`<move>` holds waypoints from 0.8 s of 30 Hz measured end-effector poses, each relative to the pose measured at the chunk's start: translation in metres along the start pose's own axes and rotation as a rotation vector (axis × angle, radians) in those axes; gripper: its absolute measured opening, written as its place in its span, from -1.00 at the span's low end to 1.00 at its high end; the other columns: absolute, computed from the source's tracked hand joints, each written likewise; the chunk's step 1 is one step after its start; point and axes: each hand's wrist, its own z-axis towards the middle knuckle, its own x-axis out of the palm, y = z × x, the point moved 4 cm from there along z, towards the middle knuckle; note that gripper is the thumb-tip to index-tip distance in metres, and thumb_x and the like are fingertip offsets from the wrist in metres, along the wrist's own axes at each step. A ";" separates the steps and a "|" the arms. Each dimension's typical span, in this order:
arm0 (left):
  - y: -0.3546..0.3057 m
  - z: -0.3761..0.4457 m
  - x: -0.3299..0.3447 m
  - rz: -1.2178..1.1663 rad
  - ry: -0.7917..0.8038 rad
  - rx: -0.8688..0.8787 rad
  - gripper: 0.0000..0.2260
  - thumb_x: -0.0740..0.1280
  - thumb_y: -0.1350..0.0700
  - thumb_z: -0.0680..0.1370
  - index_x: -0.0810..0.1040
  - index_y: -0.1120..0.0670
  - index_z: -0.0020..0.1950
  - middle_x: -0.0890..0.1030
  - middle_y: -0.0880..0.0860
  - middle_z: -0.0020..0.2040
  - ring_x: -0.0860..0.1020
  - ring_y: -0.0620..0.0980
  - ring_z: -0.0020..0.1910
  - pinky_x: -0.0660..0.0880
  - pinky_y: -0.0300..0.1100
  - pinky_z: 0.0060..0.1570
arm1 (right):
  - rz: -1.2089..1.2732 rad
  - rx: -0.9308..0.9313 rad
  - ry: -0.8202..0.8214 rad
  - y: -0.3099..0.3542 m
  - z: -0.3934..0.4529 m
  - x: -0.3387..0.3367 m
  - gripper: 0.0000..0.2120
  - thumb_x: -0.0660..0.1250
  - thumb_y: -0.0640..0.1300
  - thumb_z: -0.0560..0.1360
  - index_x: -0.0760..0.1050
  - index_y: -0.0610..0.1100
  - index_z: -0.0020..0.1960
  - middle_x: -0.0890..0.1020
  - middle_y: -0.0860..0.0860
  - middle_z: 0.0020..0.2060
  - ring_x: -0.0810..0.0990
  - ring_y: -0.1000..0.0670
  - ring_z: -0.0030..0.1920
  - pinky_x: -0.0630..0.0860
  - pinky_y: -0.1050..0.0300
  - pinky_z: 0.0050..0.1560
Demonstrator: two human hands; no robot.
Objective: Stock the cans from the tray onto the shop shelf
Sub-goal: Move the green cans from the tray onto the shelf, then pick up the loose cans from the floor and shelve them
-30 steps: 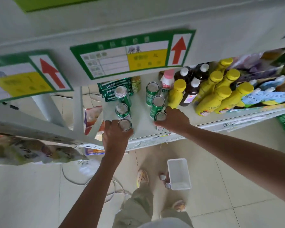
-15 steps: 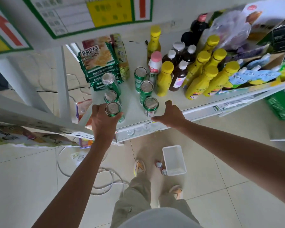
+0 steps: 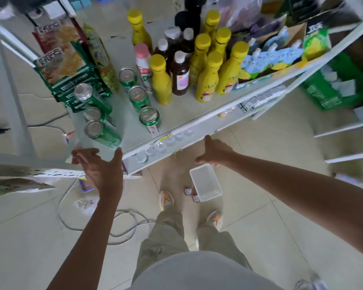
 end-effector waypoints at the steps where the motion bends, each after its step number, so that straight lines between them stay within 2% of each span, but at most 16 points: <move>1: 0.000 -0.012 0.004 0.006 0.025 0.010 -0.49 0.50 -0.04 0.30 0.43 0.23 0.06 0.53 0.22 -0.01 0.45 0.17 0.02 0.39 0.03 0.00 | -0.026 -0.006 -0.001 -0.006 -0.004 0.000 -0.24 0.53 0.17 0.33 0.28 -0.17 0.32 0.64 -0.11 0.00 0.67 -0.15 -0.05 0.60 0.02 -0.02; 3: 0.001 -0.036 0.011 0.026 0.091 0.041 -0.55 0.51 -0.01 0.32 0.44 0.22 0.01 0.53 0.22 -0.07 0.44 0.18 -0.01 0.35 0.02 -0.04 | -0.070 -0.018 0.015 -0.016 -0.012 0.000 -0.24 0.52 0.17 0.33 0.28 -0.16 0.35 0.62 -0.11 0.06 0.67 -0.14 -0.04 0.58 0.05 -0.04; 5: -0.001 -0.061 0.012 0.011 0.151 0.076 -0.59 0.53 -0.01 0.33 0.43 0.18 -0.04 0.52 0.17 -0.12 0.42 0.11 -0.10 0.35 -0.02 -0.11 | -0.125 -0.027 0.039 -0.023 -0.018 0.002 -0.21 0.51 0.18 0.34 0.26 -0.15 0.38 0.61 -0.11 0.09 0.67 -0.14 0.02 0.60 0.04 0.02; 7: -0.001 -0.088 0.013 0.038 0.204 0.085 -0.59 0.55 -0.03 0.34 0.47 0.14 0.00 0.54 0.10 -0.10 0.44 0.03 -0.13 0.41 -0.05 -0.14 | -0.181 -0.063 0.055 -0.029 -0.022 0.005 -0.18 0.50 0.19 0.34 0.25 -0.14 0.42 0.60 -0.12 0.14 0.63 -0.15 0.11 0.58 0.00 0.09; 10: 0.011 -0.135 0.013 0.143 0.373 -0.109 -0.61 0.55 -0.14 0.37 0.53 0.02 0.02 0.59 -0.05 -0.06 0.59 0.01 -0.04 0.46 -0.12 -0.07 | -0.340 -0.197 0.075 -0.031 -0.028 0.011 -0.21 0.49 0.20 0.34 0.29 -0.10 0.42 0.55 -0.11 0.24 0.54 -0.16 0.25 0.49 0.01 0.11; 12: 0.019 -0.167 0.020 0.220 0.602 -0.200 -0.63 0.51 -0.21 0.40 0.53 -0.02 0.03 0.63 -0.08 -0.01 0.61 -0.02 0.03 0.50 -0.14 0.02 | -0.474 -0.289 0.098 -0.033 -0.032 0.016 -0.29 0.47 0.20 0.35 0.35 -0.07 0.39 0.56 -0.07 0.23 0.54 -0.15 0.26 0.46 0.00 0.07; 14: 0.024 -0.213 0.018 0.224 0.739 -0.296 -0.65 0.48 -0.23 0.43 0.54 -0.02 0.02 0.67 -0.05 0.02 0.63 -0.02 0.06 0.54 -0.10 0.10 | -0.573 -0.387 0.132 -0.036 -0.035 0.025 -0.38 0.45 0.20 0.35 0.42 -0.04 0.31 0.58 -0.04 0.18 0.55 -0.12 0.22 0.43 0.03 0.01; 17: 0.027 -0.290 0.014 0.119 0.744 -0.434 -0.68 0.48 -0.16 0.45 0.59 0.02 0.04 0.70 0.00 -0.03 0.65 0.02 0.02 0.56 -0.07 0.10 | -0.634 -0.466 0.232 -0.044 -0.046 0.037 -0.52 0.43 0.16 0.37 0.52 -0.07 0.19 0.67 -0.03 0.02 0.65 -0.11 0.07 0.51 0.08 -0.04; 19: 0.025 -0.338 0.012 0.093 0.758 -0.470 -0.74 0.47 -0.11 0.48 0.59 0.04 0.01 0.68 -0.03 -0.08 0.65 0.01 0.03 0.53 -0.11 0.10 | -0.656 -0.484 0.346 -0.056 -0.063 0.049 -0.60 0.42 0.07 0.42 0.56 -0.15 0.15 0.72 -0.08 -0.16 0.72 -0.12 -0.18 0.58 0.09 -0.24; 21: 0.020 -0.376 0.011 0.009 0.765 -0.514 -0.81 0.46 -0.06 0.49 0.61 0.04 -0.05 0.67 -0.04 -0.11 0.66 0.01 0.02 0.53 -0.09 0.10 | -0.682 -0.492 0.442 -0.067 -0.080 0.062 -0.63 0.40 0.01 0.48 0.52 -0.20 0.17 0.71 -0.12 -0.17 0.72 -0.14 -0.27 0.60 0.08 -0.35; 23: 0.016 -0.399 0.009 -0.092 0.714 -0.603 -0.87 0.43 -0.02 0.49 0.61 0.02 -0.08 0.69 0.02 -0.06 0.67 0.06 -0.01 0.57 -0.03 0.08 | -0.773 -0.526 0.463 -0.078 -0.094 0.073 -0.62 0.38 0.04 0.49 0.48 -0.15 0.20 0.67 -0.06 -0.18 0.67 -0.10 -0.30 0.58 0.11 -0.33; 24: 0.018 -0.407 0.008 -0.124 0.659 -0.655 -0.88 0.42 -0.02 0.49 0.60 0.01 -0.08 0.69 0.02 -0.05 0.67 0.07 -0.03 0.58 -0.01 0.06 | -0.830 -0.560 0.435 -0.081 -0.100 0.079 -0.62 0.37 0.07 0.48 0.48 -0.09 0.21 0.65 -0.02 -0.19 0.66 -0.08 -0.25 0.58 0.11 -0.24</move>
